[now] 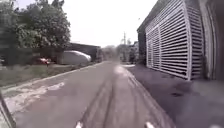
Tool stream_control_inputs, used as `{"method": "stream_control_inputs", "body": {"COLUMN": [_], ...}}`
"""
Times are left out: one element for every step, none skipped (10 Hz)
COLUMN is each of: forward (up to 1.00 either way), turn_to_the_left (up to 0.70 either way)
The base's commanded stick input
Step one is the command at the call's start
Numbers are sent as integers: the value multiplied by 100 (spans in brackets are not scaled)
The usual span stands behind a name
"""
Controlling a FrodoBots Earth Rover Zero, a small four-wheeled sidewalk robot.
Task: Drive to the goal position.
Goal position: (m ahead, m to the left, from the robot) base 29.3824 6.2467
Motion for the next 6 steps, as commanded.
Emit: {"method": "stream_control_inputs", "body": {"forward": [100,100,100,100,100,100], "turn_to_the_left": [0,0,0,0,0,0]}}
